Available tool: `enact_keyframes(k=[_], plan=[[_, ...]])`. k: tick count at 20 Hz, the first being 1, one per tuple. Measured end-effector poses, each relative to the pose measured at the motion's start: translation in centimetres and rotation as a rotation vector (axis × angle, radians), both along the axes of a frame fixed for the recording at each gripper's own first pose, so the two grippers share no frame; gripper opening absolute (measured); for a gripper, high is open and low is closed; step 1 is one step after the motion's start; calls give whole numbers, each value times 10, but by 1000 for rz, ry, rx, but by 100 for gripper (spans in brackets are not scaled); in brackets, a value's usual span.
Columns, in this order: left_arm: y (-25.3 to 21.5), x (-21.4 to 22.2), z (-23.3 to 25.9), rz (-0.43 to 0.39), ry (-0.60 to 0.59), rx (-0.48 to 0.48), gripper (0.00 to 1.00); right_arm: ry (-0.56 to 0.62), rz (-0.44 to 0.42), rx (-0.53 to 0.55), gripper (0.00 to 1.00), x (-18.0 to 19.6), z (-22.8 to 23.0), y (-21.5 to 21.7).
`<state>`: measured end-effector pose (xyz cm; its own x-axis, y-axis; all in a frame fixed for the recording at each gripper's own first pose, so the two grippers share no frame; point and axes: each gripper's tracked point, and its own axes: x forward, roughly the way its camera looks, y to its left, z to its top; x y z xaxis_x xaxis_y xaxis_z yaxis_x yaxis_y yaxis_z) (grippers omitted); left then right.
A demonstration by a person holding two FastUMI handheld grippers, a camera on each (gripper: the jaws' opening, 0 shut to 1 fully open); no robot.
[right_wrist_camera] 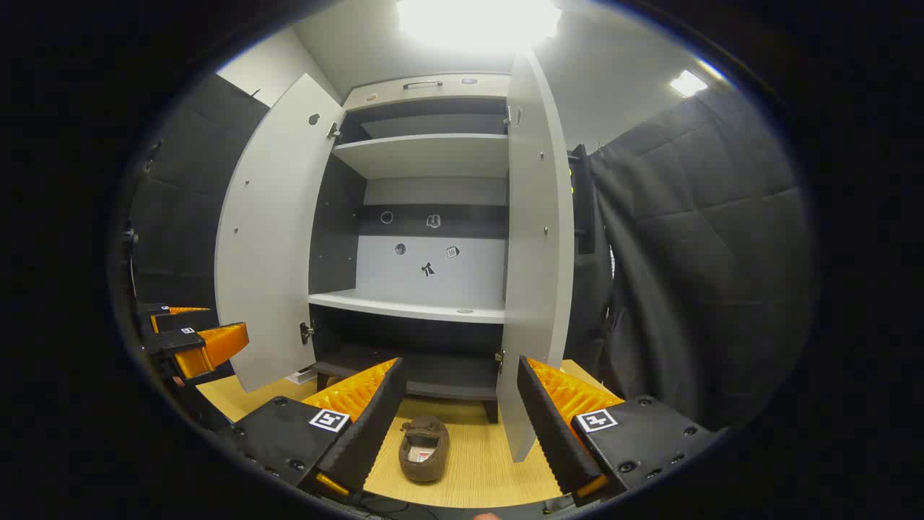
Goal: Grab one shoe with the right hand and put it into the shoe cabinet, grab the other shoe with the left hand and put it into the shoe cabinet; then close the right door with the right hand and the left door with the left hand.
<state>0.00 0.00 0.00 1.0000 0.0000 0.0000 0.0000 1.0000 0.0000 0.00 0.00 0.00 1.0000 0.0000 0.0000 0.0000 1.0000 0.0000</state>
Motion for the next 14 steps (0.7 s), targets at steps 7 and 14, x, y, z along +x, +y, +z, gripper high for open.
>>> enact_keyframes(k=[7, 14], plan=[[28, -1, -4, 54, 8, 0, 99, -6, 0, -2, 97, 4, 3, 2], [37, 4, -1, 92, 4, 18, 93, 14, 8, 15, 97, 9, -6, -2]])
